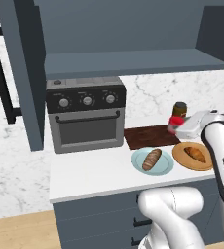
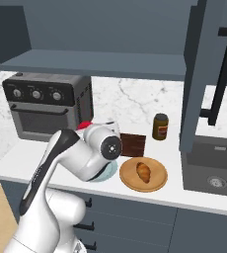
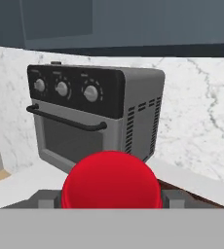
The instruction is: From the different types of pastries on the counter, select a croissant and place it on the cutting board. Then retrieve a jar of jam from the cabinet and place it alongside the croissant on the cutting board.
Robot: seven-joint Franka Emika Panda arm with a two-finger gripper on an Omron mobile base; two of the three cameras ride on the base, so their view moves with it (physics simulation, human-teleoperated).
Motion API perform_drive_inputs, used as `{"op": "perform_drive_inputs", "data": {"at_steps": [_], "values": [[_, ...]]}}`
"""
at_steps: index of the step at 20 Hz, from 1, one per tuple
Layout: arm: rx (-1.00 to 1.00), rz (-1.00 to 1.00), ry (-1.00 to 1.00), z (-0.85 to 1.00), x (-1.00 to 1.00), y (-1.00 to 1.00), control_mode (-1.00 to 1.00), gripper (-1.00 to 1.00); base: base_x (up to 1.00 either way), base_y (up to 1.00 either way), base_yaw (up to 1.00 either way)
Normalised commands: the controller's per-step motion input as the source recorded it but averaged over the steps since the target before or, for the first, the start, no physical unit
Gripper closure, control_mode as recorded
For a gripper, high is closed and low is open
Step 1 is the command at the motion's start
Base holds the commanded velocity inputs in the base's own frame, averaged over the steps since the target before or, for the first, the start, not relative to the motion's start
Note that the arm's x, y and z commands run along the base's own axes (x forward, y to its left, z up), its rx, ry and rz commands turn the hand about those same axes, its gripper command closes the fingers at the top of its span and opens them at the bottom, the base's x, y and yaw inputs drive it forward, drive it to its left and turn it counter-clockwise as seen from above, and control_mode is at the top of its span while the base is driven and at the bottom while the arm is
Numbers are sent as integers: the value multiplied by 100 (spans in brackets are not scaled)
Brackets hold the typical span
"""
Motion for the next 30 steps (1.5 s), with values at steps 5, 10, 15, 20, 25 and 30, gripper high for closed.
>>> {"op": "perform_drive_inputs", "data": {"at_steps": [5,10,15,20,25,30], "values": [[0,1,0,-15,33,0,-100,100,0,0,0],[0,0,0,-14,27,0,-100,100,0,0,0],[-5,0,0,-18,17,0,-100,100,0,0,0],[-7,0,0,-22,14,0,-100,100,0,0,0],[-5,0,0,-22,19,0,-100,100,0,0,0],[-1,0,2,-26,30,0,-100,100,0,0,0]]}}
